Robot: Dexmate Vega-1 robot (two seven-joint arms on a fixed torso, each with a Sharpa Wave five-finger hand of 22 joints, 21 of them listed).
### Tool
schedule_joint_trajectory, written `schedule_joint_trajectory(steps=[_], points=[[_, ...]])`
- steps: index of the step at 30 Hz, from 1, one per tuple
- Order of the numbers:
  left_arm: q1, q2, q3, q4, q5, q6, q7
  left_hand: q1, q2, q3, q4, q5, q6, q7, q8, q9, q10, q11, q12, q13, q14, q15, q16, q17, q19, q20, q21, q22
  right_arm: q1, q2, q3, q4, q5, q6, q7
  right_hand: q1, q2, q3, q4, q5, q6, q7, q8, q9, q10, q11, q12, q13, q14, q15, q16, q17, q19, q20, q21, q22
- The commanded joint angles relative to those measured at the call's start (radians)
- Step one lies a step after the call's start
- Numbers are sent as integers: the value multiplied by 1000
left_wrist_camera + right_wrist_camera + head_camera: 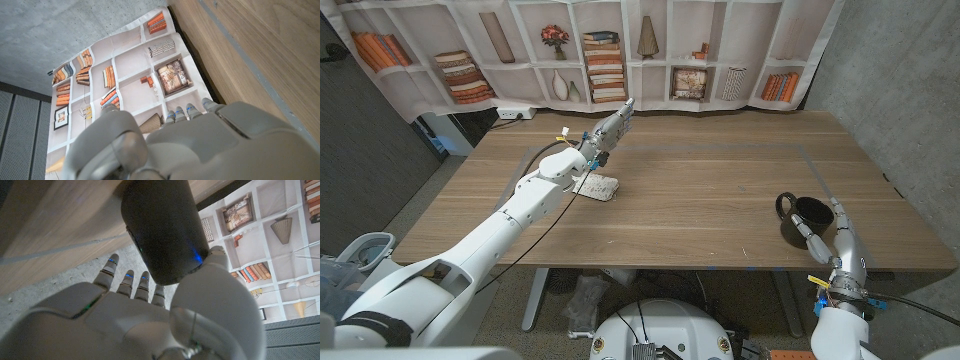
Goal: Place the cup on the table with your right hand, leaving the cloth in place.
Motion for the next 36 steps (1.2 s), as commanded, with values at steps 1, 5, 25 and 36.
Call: schedule_joint_trajectory(steps=[1,5,25,36], points=[[9,2,-4,-5,-3,-6,0,7,8,-6,0,-2,-7,1,2,3,-38,-2,-2,3,-90,3,0,5,-140,-38,-3,3,-23,-15,9,-36,9,-34,37,-26,-6,-19,5,10,-25,3,5,0,-18,3,-2,1,-18,6,2,2,-17,6,2,3],[7,2,-3,-1,-3,-7,-3,7,8,-6,0,-2,-7,1,2,3,-38,-2,-2,3,-91,2,0,5,-140,-38,-3,3,-24,-22,14,-35,15,-30,50,-49,-18,-34,15,13,-41,6,7,-1,-30,13,-1,0,-30,13,2,1,-26,7,1,2],[18,9,-13,-6,-8,-21,-3,9,10,-9,0,-2,-7,2,2,3,-37,-4,-1,3,-90,3,0,5,-140,-38,-3,3,-44,-18,36,-89,1,-43,60,-93,-33,-59,34,20,-48,15,14,-2,-32,23,7,-2,-28,19,9,1,-29,7,4,2],[26,17,-17,-18,-8,-21,0,10,11,-11,0,-2,-7,1,2,3,-37,-2,-1,3,-89,3,1,5,-140,-39,-3,3,-68,-16,69,-126,4,-47,90,-119,-39,-75,46,27,-21,11,28,-4,-28,-5,13,-5,-25,3,12,0,-22,6,9,1]])
